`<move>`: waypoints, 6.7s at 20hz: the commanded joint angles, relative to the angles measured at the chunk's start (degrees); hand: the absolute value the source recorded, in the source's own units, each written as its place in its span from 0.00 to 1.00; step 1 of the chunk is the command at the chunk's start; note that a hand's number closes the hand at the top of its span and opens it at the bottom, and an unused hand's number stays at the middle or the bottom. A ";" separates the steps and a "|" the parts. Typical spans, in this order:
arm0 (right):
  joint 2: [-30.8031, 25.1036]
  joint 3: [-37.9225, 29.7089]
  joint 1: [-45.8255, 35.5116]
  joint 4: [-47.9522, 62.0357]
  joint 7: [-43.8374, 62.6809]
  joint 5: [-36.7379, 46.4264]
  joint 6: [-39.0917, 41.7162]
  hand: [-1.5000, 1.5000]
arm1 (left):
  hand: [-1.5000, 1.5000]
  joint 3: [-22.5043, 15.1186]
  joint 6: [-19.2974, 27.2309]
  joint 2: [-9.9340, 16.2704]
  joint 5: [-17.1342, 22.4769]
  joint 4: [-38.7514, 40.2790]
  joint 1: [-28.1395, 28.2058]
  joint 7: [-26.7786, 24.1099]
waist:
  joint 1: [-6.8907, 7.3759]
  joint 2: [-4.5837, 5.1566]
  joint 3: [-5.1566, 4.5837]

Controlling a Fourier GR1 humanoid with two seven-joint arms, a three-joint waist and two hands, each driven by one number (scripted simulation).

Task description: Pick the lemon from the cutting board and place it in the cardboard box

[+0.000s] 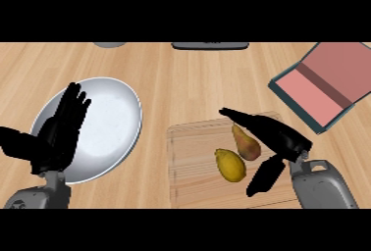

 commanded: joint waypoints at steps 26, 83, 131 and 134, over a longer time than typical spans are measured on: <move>3.20 2.25 5.07 9.75 -14.42 14.92 -2.75 0.00 | 0.50 0.79 -0.82 -4.00 -3.73 -1.79 1.26 1.11 | -0.06 0.09 -0.11; 5.27 -13.94 -16.76 -23.42 12.04 27.16 -8.25 1.00 | 0.50 4.22 -2.91 -2.73 -2.82 3.35 -3.47 0.15 | -0.06 0.23 -0.13; -12.10 -50.45 -33.40 46.39 -31.22 -0.05 -28.59 0.00 | 0.50 5.61 -4.55 -2.11 -2.01 2.47 -0.14 -2.18 | -0.36 0.08 -0.12; -14.93 -52.57 -32.70 45.34 -29.60 -4.01 -25.84 0.00 | 0.50 5.28 -5.90 -1.22 -1.12 0.56 0.84 0.41 | -0.20 -0.06 -0.12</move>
